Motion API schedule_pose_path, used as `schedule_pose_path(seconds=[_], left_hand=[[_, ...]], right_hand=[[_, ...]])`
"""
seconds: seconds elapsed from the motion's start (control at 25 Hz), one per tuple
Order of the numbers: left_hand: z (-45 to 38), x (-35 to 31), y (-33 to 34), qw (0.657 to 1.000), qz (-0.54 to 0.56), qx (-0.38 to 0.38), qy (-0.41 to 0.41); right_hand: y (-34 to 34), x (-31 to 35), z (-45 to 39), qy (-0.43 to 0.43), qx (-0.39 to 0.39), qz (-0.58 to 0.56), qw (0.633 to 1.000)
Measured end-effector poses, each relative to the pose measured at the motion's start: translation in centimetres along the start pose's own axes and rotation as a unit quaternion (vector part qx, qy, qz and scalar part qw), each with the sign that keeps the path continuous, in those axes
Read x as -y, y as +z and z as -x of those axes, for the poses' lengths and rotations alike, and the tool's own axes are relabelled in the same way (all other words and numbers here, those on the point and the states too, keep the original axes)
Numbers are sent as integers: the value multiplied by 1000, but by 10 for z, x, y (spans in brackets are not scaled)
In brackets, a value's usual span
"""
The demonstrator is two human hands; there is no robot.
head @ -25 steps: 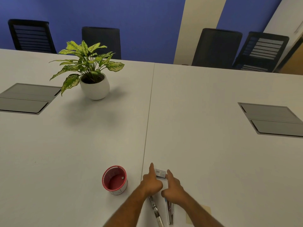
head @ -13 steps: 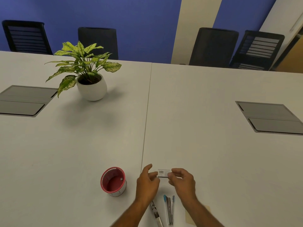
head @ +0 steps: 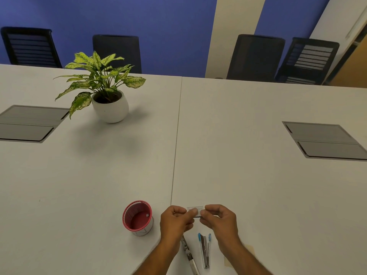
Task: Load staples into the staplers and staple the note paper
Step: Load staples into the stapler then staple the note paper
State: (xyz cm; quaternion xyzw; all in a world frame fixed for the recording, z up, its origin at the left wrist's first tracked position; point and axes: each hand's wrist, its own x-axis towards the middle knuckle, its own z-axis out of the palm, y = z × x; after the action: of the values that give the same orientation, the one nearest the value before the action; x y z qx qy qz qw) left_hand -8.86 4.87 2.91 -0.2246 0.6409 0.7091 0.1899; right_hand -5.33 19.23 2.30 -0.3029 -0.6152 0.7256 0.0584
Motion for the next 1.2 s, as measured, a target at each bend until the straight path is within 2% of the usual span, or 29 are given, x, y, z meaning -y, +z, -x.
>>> schedule_pose_path(seconds=[0.52, 0.84, 1.0, 1.2], left_hand=[[10, 2, -5, 998, 54, 16, -17], [16, 6, -10, 997, 75, 25, -23], [20, 7, -12, 997, 73, 12, -22], [25, 9, -13, 997, 70, 9, -13]], right_hand=[[-8, 6, 10, 4, 34, -15, 999], [-10, 12, 12, -11, 9, 18, 1000], [-12, 14, 17, -49, 0, 128, 991], [-13, 16, 23, -120, 56, 270, 954]])
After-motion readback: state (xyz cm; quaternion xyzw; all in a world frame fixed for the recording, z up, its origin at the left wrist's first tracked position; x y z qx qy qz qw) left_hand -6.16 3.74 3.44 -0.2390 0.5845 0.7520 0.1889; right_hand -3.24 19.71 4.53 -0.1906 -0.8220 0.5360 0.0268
